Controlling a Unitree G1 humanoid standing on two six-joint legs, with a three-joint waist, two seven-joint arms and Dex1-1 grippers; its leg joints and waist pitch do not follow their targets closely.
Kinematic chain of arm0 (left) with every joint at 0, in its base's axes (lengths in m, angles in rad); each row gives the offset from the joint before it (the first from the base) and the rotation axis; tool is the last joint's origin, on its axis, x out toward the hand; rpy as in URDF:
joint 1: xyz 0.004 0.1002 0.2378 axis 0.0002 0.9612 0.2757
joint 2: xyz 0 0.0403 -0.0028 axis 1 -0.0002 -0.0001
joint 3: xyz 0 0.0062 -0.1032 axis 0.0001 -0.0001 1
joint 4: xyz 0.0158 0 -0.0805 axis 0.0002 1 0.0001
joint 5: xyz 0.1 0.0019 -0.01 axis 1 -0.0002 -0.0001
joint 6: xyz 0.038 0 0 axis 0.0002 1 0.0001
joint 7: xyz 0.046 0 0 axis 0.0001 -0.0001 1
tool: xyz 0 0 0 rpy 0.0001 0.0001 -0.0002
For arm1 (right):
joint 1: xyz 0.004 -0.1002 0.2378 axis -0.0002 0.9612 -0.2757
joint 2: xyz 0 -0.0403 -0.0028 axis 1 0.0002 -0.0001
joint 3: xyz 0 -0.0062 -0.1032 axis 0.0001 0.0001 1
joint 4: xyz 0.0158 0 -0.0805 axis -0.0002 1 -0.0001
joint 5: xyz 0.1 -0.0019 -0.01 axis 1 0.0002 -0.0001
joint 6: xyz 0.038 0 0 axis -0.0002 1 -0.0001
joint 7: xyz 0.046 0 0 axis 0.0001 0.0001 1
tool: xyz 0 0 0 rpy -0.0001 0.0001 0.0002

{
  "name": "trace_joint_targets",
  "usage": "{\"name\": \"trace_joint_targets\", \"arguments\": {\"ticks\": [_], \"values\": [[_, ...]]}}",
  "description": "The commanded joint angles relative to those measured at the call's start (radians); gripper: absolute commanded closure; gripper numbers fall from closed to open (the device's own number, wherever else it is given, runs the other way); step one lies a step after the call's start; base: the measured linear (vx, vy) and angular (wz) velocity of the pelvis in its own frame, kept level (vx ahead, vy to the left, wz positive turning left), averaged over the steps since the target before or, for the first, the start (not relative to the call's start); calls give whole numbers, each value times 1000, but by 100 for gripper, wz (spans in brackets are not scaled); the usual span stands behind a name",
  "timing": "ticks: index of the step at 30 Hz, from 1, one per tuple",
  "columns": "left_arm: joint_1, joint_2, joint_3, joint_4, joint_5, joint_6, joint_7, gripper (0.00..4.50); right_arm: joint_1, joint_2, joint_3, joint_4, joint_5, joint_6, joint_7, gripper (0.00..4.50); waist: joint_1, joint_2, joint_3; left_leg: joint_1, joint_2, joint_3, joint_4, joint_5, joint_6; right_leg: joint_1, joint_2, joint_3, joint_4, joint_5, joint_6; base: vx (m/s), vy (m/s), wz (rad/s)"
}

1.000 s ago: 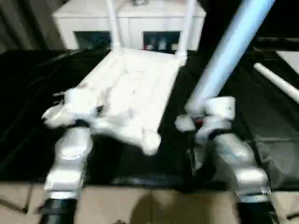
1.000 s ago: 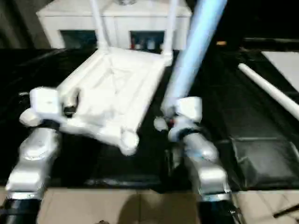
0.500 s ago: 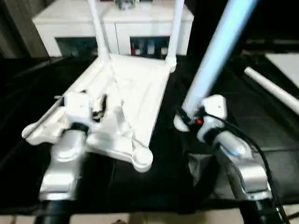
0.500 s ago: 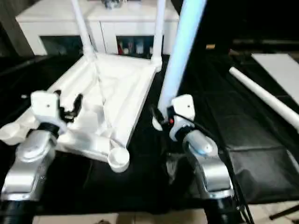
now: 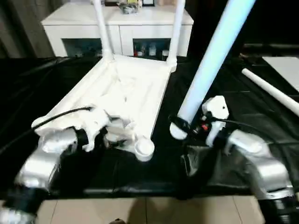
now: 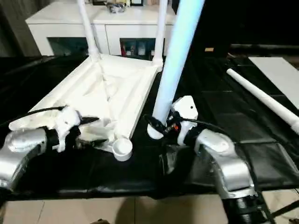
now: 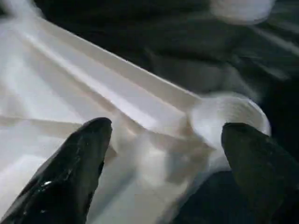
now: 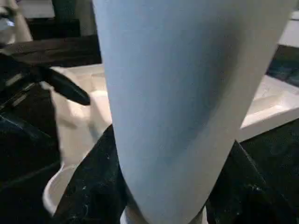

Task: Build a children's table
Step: Move to table, then insert table leg to table base

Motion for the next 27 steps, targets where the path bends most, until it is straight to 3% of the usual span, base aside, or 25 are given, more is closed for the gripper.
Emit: {"name": "trace_joint_targets", "arguments": {"ticks": [1,6,8,11,12,16,17,19,22,27], "values": [[-56,26,-59,85,76,-24,-66,16,1,-12,3,-28,10,13,27,263,-3,4,-45,25,62,-27,-106,-303,-45,9,-64,36,-99,-222,-169,0,0,0],[-130,20,-104,206,148,-104,-93,16,9,-27,19,-32,1,10,42,263,-6,3,-53,20,65,-25,-103,-263,-35,13,-69,30,-91,-134,-206,0,0,0],[-157,26,-129,244,174,-119,-110,31,12,-34,25,-37,3,12,46,263,-6,9,-57,21,66,-24,-100,-258,-31,13,-68,30,-86,-77,-220,0,0,0],[-197,36,-161,306,197,-140,-138,51,17,-41,30,-44,4,15,52,263,-4,2,-60,19,64,-17,-92,-190,3,17,-67,29,-79,46,-249,0,0,0],[-197,36,-161,306,197,-140,-138,54,17,-41,30,-44,4,15,52,263,-2,6,-60,21,65,-15,-91,-182,11,16,-67,29,-80,58,-253,0,0,0],[-222,61,-179,335,202,-121,-210,88,24,-47,34,-50,-1,15,61,263,0,6,-57,24,67,-11,-93,-192,16,16,-68,29,-82,37,-267,0,0,0],[-223,67,-178,332,200,-114,-227,93,25,-47,34,-49,-2,14,61,263,-3,0,-55,20,67,-12,-97,-206,9,21,-69,29,-82,8,-265,0,0,0],[-223,79,-177,320,196,-96,-260,115,26,-48,38,-48,-2,12,65,263,-5,1,-54,24,69,-10,-99,-234,-4,17,-71,31,-87,-52,-262,0,0,0],[-224,82,-178,314,201,-98,-274,126,27,-49,45,-44,1,9,67,263,-6,-2,-55,22,70,-7,-97,-208,2,17,-70,31,-86,-29,-264,0,0,0],[-230,60,-189,334,201,-103,-275,173,26,-44,49,-45,12,16,69,263,3,1,-60,23,70,-1,-89,-143,29,15,-67,29,-77,82,-281,0,0,0]]}}
